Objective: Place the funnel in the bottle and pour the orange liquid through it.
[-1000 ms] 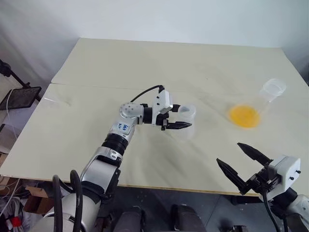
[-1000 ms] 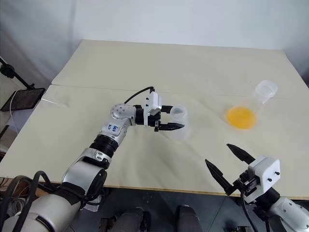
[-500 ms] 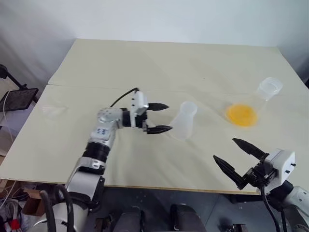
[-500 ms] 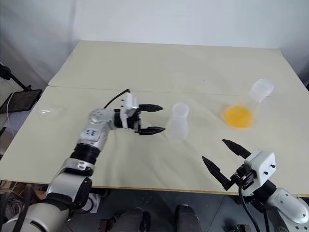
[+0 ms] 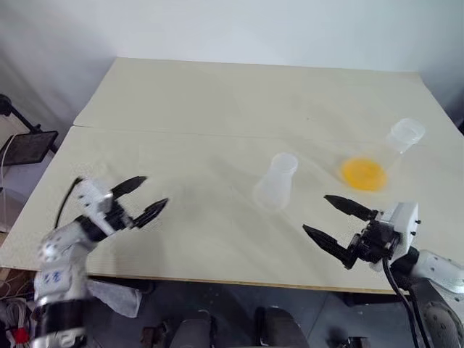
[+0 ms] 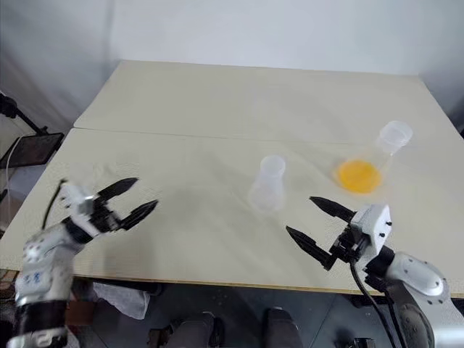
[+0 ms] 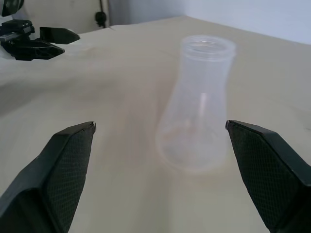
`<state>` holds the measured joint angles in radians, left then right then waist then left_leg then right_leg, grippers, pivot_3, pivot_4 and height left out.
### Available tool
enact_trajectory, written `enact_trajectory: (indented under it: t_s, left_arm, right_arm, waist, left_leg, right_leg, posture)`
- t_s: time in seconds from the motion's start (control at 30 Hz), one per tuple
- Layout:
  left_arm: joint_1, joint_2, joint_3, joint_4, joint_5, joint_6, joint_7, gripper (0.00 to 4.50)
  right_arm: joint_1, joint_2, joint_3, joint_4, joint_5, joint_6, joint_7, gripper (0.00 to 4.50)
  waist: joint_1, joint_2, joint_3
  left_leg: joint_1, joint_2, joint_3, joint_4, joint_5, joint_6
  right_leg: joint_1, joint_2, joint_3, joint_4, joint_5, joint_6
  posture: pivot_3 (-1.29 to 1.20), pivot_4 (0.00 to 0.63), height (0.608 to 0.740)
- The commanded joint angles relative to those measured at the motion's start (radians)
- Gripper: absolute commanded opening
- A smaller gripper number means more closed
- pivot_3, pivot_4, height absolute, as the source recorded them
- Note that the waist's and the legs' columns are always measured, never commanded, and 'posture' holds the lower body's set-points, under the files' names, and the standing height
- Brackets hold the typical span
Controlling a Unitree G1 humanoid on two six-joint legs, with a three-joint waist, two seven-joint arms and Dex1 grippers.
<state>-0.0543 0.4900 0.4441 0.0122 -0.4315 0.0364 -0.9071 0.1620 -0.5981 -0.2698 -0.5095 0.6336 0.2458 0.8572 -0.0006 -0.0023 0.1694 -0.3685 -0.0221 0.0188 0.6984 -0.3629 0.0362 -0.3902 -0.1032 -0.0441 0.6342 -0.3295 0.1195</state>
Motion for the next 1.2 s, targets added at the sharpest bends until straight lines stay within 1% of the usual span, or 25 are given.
enact_trajectory:
  t_s: [0.03,0.13,0.27,0.37,0.5,0.6,0.77,0.93,1.03,1.2]
  left_arm:
    - [0.122,-0.017,0.121,-0.103,-0.018,-0.049,0.102,4.46]
    - [0.237,-0.064,0.2,-0.151,-0.023,-0.071,0.194,4.46]
    - [0.335,-0.125,0.27,-0.179,-0.029,-0.083,0.301,4.46]
    - [0.366,-0.149,0.279,-0.198,-0.042,-0.063,0.358,4.46]
    - [0.369,-0.144,0.271,-0.209,-0.032,-0.055,0.404,4.46]
    - [0.333,-0.123,0.251,-0.198,-0.028,-0.023,0.435,4.46]
    - [0.179,-0.036,0.201,-0.122,0.015,0.1,0.535,4.46]
    - [0.041,0.029,0.137,-0.063,0.032,0.18,0.563,4.46]
    - [-0.054,0.056,0.138,0.003,0.03,0.192,0.589,4.46]
    - [-0.099,0.063,0.162,0.051,0.031,0.183,0.613,4.46]
  right_arm:
    - [-0.042,-0.021,0.016,0.02,0.016,-0.001,0.04,4.5]
    - [-0.079,-0.025,0.031,0.06,0.006,-0.012,0.064,4.5]
    - [-0.126,-0.026,0.046,0.1,-0.001,-0.021,0.091,4.5]
    - [-0.151,-0.027,0.061,0.11,0.002,-0.021,0.116,4.5]
    - [-0.167,-0.028,0.066,0.116,0.001,-0.016,0.128,4.5]
    - [-0.172,-0.027,0.065,0.122,-0.003,-0.013,0.132,4.5]
    - [-0.169,-0.026,0.062,0.118,-0.011,-0.009,0.124,4.5]
    - [-0.159,-0.019,0.064,0.106,-0.019,-0.011,0.11,4.5]
    - [-0.147,-0.017,0.055,0.095,-0.024,-0.014,0.094,4.5]
    - [-0.128,-0.008,0.048,0.082,-0.024,-0.024,0.073,4.5]
  waist:
    - [0.001,0.0,0.0]
    - [0.003,0.0,0.0]
    - [0.004,0.001,0.0]
    - [0.002,0.001,0.0]
    - [0.004,0.001,0.0]
    - [0.002,0.001,0.001]
    - [0.005,0.001,0.001]
    - [-0.001,0.001,0.001]
    - [-0.001,0.001,0.001]
    - [-0.002,0.001,0.001]
  left_leg:
    - [0.0,0.0,-0.001,0.0,0.0,0.0]
    - [0.0,0.0,-0.004,0.0,0.0,0.0]
    - [0.002,-0.001,-0.007,0.0,0.0,0.0]
    - [0.002,-0.001,-0.008,-0.001,-0.001,0.0]
    - [0.002,-0.001,-0.009,-0.001,-0.001,0.0]
    - [0.002,-0.001,-0.009,-0.001,-0.001,0.0]
    - [0.002,-0.001,-0.01,-0.001,-0.001,0.0]
    - [0.003,-0.003,-0.011,-0.002,-0.001,0.0]
    - [0.003,-0.003,-0.011,-0.002,-0.001,-0.001]
    - [0.002,-0.003,-0.011,-0.002,-0.001,-0.001]
  right_leg:
    - [0.001,0.0,-0.001,-0.002,0.0,0.0]
    - [0.004,-0.001,-0.003,-0.008,0.0,0.0]
    - [0.008,-0.002,-0.005,-0.011,0.0,0.0]
    - [0.009,-0.002,-0.006,-0.012,0.0,0.0]
    - [0.01,-0.002,-0.006,-0.013,0.0,-0.001]
    - [0.01,-0.002,-0.006,-0.013,0.0,-0.001]
    - [0.01,-0.002,-0.008,-0.012,0.0,-0.001]
    - [0.011,-0.002,-0.008,-0.009,0.0,-0.001]
    - [0.01,-0.001,-0.009,-0.008,0.0,-0.001]
    - [0.01,-0.001,-0.01,-0.008,0.0,-0.001]
  posture:
    - [0.0,0.15,0.74]
    - [0.0,0.15,0.74]
    - [0.0,0.15,0.74]
    - [0.0,0.15,0.74]
    - [0.0,0.15,0.74]
    - [0.0,0.15,0.74]
    - [0.0,0.15,0.74]
    - [0.0,0.15,0.74]
    - [0.0,0.15,0.74]
    - [0.0,0.15,0.74]
